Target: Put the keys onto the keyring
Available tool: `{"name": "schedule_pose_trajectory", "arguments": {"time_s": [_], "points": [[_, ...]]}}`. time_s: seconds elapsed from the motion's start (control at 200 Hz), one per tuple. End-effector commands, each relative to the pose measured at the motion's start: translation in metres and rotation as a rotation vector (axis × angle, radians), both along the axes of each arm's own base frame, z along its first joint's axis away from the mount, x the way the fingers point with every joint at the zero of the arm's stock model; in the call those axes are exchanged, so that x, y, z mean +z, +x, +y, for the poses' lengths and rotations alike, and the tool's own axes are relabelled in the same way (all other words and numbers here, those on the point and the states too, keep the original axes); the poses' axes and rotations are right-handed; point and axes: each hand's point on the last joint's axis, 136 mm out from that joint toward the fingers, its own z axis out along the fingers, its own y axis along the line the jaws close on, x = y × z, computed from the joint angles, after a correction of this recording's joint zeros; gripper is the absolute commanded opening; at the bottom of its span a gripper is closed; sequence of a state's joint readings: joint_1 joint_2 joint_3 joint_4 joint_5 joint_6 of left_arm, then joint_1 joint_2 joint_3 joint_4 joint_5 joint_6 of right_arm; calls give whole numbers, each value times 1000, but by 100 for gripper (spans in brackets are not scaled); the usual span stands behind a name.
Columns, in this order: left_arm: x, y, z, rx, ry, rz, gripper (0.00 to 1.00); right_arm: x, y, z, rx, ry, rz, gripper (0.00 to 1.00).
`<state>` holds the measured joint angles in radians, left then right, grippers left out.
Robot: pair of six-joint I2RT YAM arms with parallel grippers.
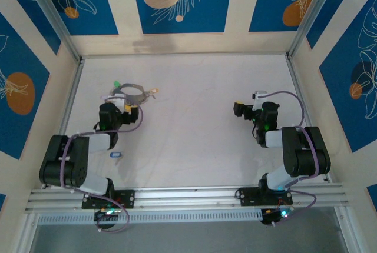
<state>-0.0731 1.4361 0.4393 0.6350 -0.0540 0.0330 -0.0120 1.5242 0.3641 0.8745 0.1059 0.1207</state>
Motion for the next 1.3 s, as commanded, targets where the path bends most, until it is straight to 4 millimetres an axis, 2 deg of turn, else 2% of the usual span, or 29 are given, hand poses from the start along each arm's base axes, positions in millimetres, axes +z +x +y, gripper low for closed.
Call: {"name": "schedule_pose_trajectory", "arguments": {"time_s": [0.0, 0.07, 0.175, 0.275, 0.37, 0.4, 0.44, 0.485, 0.56, 0.645, 0.855, 1.045, 1.29], "points": [[35, 1, 7, 61, -25, -1, 100, 13, -12, -24, -145, 23, -95, 99], [58, -4, 16, 159, -109, 22, 100, 14, -14, -24, -150, 25, -112, 99], [106, -5, 11, 135, -135, 19, 100, 16, -16, -26, -158, 23, -126, 99], [150, -4, 17, 177, -146, -18, 100, 18, -16, -26, -163, 19, -129, 99], [153, 0, 44, 388, -202, -10, 100, 19, -15, -23, -146, 15, -122, 99], [153, 10, 40, 350, -196, -11, 100, 19, -15, -23, -147, 14, -122, 99], [151, 27, 19, 201, -171, 23, 100, 19, -15, -23, -147, 14, -120, 99], [143, 41, 1, 91, -157, 96, 100, 19, -14, -23, -150, 16, -114, 99], [121, 62, -12, 58, -199, 238, 100, 17, -13, -24, -152, 16, -104, 99], [94, 81, -35, -51, -242, 367, 100, 17, -14, -25, -159, 18, -112, 99], [33, 103, -62, -136, -354, 571, 100, 15, -12, -26, -168, 15, -104, 99], [-15, 100, -72, -131, -429, 728, 100, 12, -10, -23, -155, 7, -93, 99], [-52, 73, -88, -141, -484, 807, 100, 12, -8, -22, -149, 3, -87, 99]]}}
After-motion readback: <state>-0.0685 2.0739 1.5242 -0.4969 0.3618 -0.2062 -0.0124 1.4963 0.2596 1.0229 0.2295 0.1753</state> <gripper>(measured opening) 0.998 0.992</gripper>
